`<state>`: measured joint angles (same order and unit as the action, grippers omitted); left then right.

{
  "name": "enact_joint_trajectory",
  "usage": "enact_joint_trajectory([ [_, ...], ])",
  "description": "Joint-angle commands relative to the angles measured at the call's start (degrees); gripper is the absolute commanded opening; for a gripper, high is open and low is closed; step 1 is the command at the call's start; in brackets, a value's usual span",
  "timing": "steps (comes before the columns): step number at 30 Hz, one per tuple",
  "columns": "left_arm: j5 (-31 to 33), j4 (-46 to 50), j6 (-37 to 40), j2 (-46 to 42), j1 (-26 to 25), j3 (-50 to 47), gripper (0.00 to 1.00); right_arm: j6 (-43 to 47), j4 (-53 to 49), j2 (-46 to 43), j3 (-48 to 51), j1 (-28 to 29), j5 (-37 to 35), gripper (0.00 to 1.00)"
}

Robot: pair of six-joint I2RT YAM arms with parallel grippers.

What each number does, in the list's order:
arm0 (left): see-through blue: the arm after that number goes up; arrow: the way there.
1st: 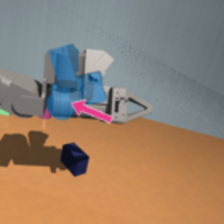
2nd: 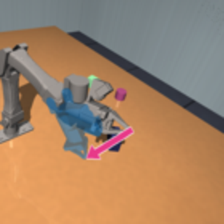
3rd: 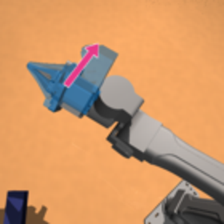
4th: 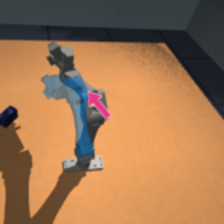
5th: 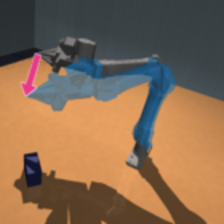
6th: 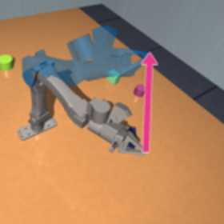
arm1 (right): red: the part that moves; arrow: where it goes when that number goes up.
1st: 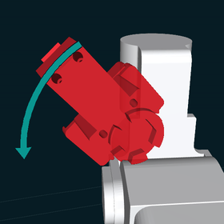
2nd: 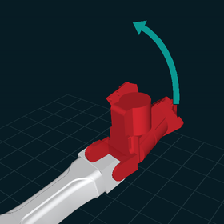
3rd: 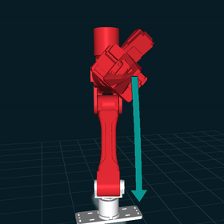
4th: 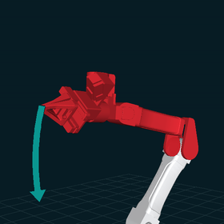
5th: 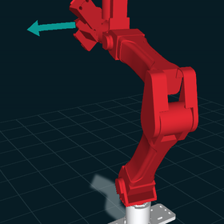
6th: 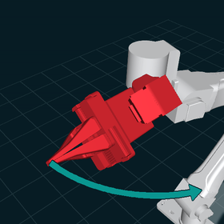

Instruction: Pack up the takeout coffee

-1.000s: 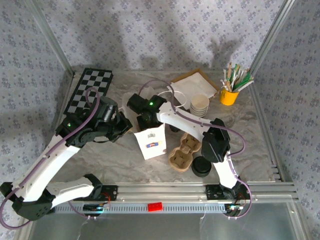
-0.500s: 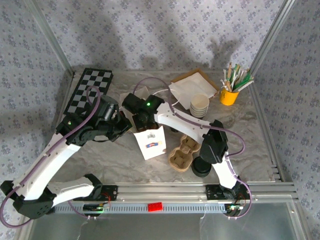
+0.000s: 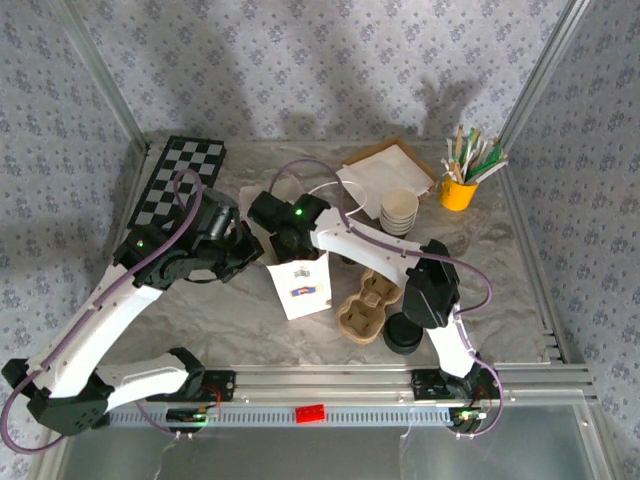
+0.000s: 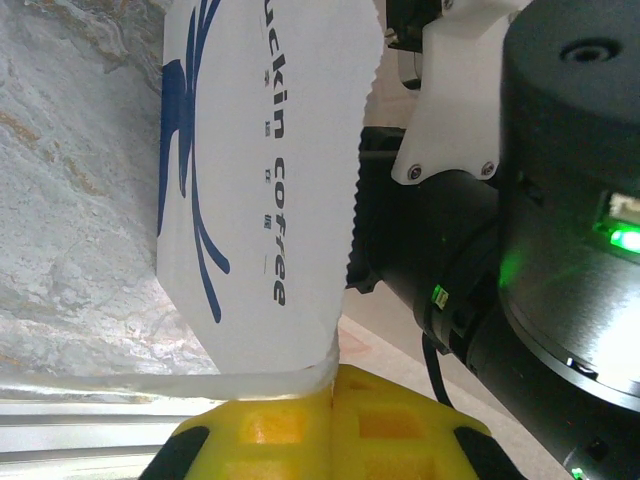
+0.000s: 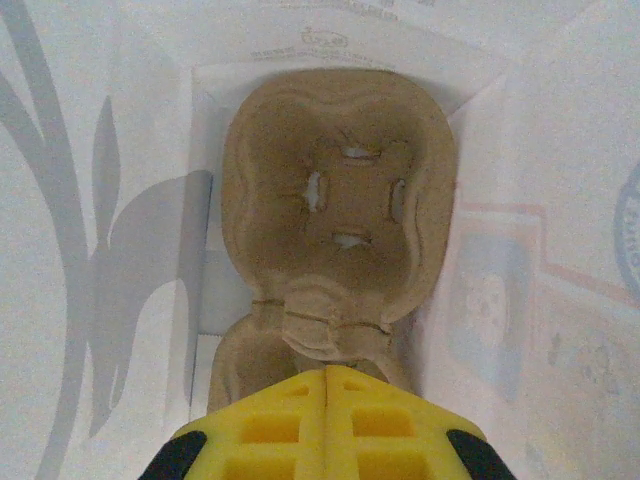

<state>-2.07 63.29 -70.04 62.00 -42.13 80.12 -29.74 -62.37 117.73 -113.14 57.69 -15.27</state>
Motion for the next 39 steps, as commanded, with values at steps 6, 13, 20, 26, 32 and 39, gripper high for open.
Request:
enact_joint_trajectory([
  [6, 1.0, 1.9, 1.0, 0.2, -0.1, 1.9, 0.05, 1.8, 4.5, -1.1, 5.3, -0.7, -1.1, 0.0],
  [13, 0.7, 1.5, 1.0, 0.1, 0.0, 1.4, 0.05, 3.3, 7.3, 1.2, 5.0, -1.4, -0.2, 0.0],
  [20, 0.7, 1.1, 1.1, -0.2, 0.3, 0.9, 0.05, 4.4, 9.6, -2.4, 4.3, -1.2, 3.1, 0.0],
  [26, 1.6, 2.0, 1.0, -0.7, 0.5, 1.0, 0.05, 4.6, 8.6, -6.1, 3.9, -1.5, 1.5, 0.0],
  [32, 2.6, 2.6, 1.4, -0.9, 0.8, 1.5, 0.04, 5.0, 7.1, -8.8, 1.9, -0.8, 1.1, 0.01],
  [39, 3.8, 3.5, 2.7, 0.1, 1.0, 3.3, 0.04, 3.7, 1.5, -10.0, -4.5, -0.3, 2.3, 0.08],
])
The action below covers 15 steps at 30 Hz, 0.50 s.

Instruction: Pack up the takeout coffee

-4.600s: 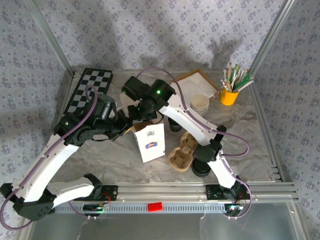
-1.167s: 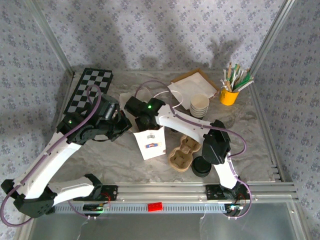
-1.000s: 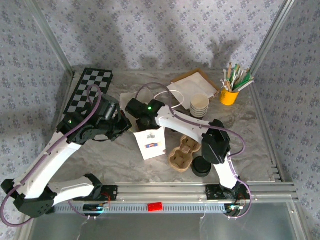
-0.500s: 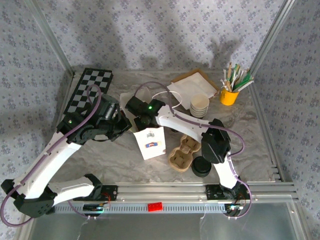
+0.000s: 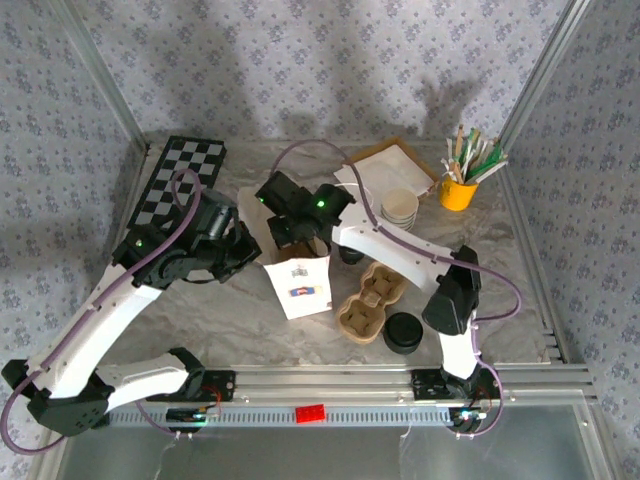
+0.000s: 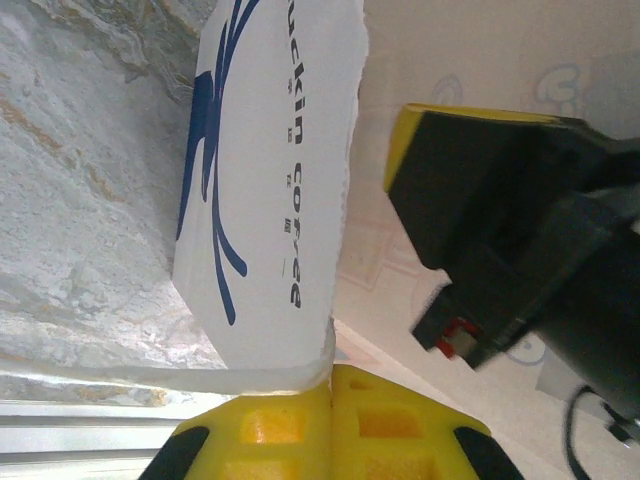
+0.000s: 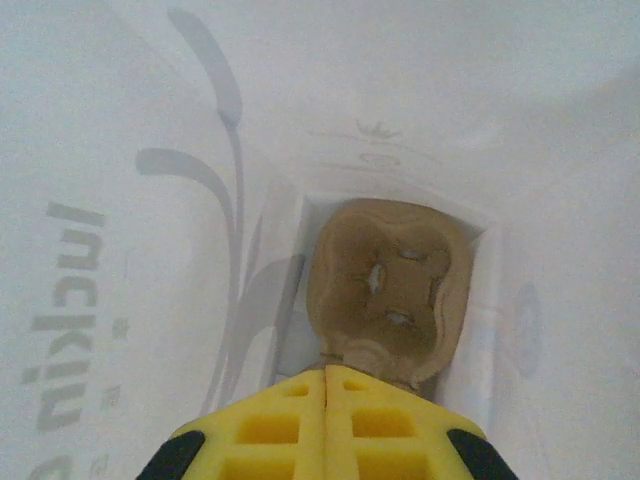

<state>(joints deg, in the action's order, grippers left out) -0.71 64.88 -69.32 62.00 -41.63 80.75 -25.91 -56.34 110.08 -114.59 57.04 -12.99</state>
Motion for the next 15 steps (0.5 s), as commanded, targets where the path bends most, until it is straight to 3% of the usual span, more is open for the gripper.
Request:
enact_joint_trajectory([
  [1, 2.9, 2.3, 2.4, 0.4, 0.5, 3.4, 0.04, -0.3, -5.2, -2.7, -3.8, 0.4, 1.6, 0.1],
  [15, 4.0, 1.8, 5.1, 2.2, 1.9, 4.3, 0.03, -2.0, -12.7, -2.5, -18.0, -1.7, 11.0, 0.4],
])
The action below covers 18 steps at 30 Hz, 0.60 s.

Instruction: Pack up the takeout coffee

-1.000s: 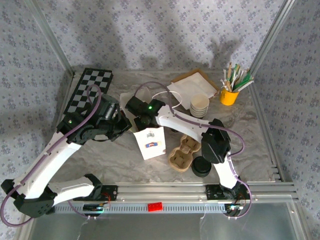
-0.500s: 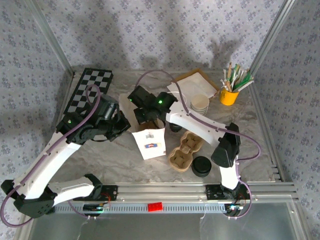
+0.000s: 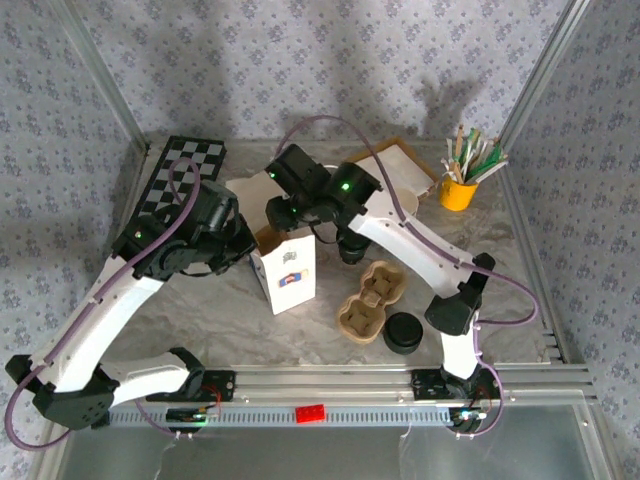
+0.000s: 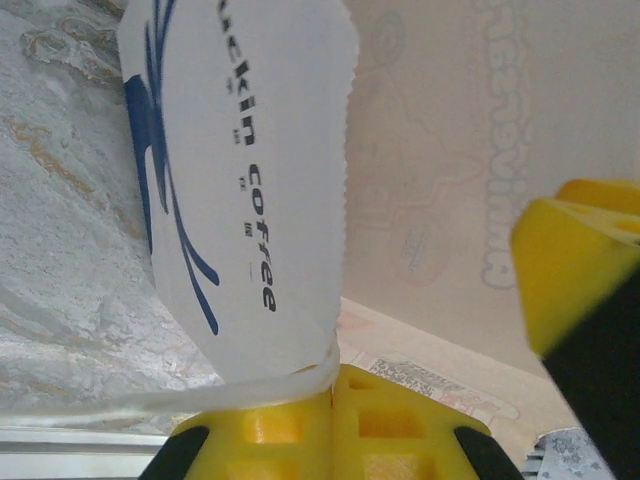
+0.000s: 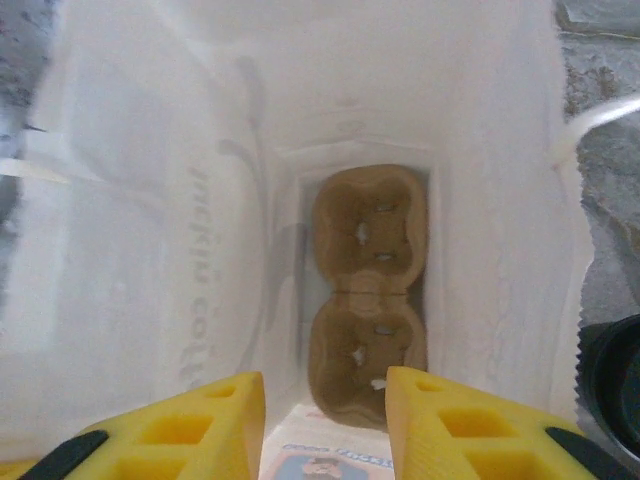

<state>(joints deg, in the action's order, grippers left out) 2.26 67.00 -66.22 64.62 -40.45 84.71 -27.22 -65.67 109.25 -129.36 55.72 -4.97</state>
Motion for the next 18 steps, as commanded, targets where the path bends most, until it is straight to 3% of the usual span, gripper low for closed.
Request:
enact_joint_trajectory([
  [1, 1.1, 0.2, 2.5, -0.4, 1.2, 0.6, 0.03, -0.9, -3.7, -1.7, -4.3, -0.4, 3.5, 0.41],
  [11, -0.6, 2.0, 4.6, -0.8, 4.9, 0.6, 0.07, -1.9, -8.7, -3.5, -12.1, -3.1, 10.3, 0.54],
  [18, -4.3, 5.3, 8.1, -0.9, 9.6, 3.3, 0.31, -5.3, -14.4, -10.5, -8.7, -8.1, 11.3, 0.67],
])
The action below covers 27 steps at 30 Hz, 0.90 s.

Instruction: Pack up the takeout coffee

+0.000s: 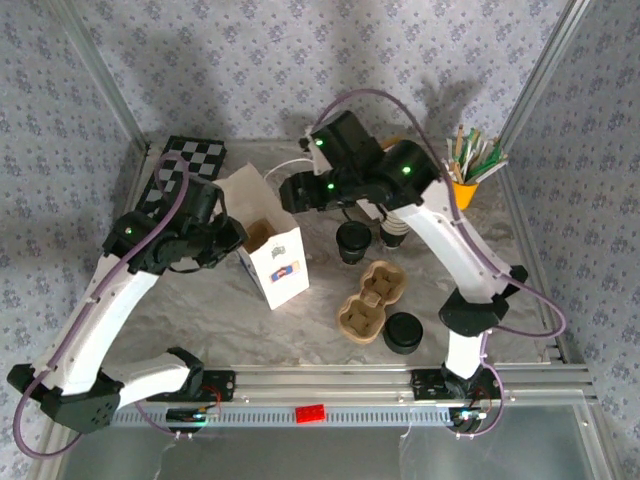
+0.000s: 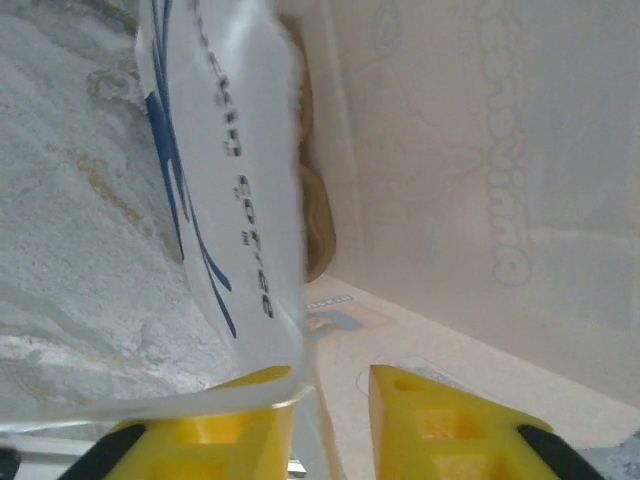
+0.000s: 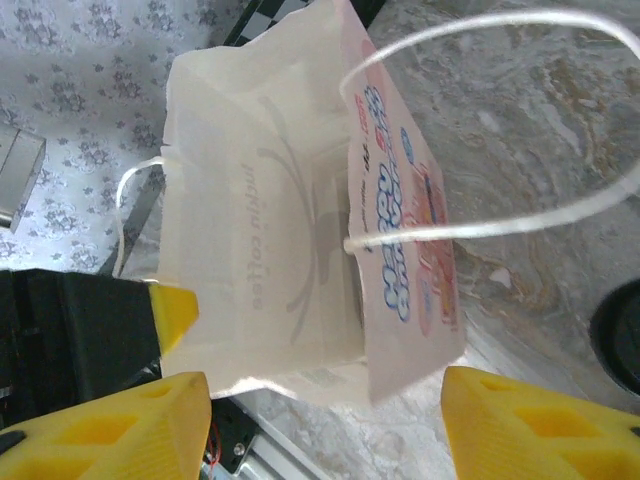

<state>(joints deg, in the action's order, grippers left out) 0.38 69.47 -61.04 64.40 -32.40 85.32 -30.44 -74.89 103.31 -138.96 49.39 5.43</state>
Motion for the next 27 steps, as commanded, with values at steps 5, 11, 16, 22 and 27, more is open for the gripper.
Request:
enact_joint_trajectory([
  [5, -5.4, 4.0, 6.2, 0.3, 5.4, 4.7, 0.41, -4.0, -15.8, -8.7, 7.3, -6.5, -3.7, 0.74],
  [11, -8.3, 1.3, 7.8, 2.4, 7.9, 4.9, 0.49, -5.1, -10.3, -16.5, 28.4, -9.8, -5.3, 0.78],
  [16, -6.2, 4.0, 11.0, 4.2, 9.6, 5.8, 0.44, -3.2, -3.3, -16.3, 37.7, -10.1, -8.0, 0.79],
  [22, -7.8, 4.9, 13.9, 3.5, 12.3, 4.6, 0.32, -2.8, 3.4, -12.7, 42.1, -10.7, -10.5, 0.84],
  [27, -9.6, 3.5, 14.2, 2.9, 12.7, 3.9, 0.31, -3.5, 9.5, -7.7, 42.6, -10.8, -12.1, 0.89],
])
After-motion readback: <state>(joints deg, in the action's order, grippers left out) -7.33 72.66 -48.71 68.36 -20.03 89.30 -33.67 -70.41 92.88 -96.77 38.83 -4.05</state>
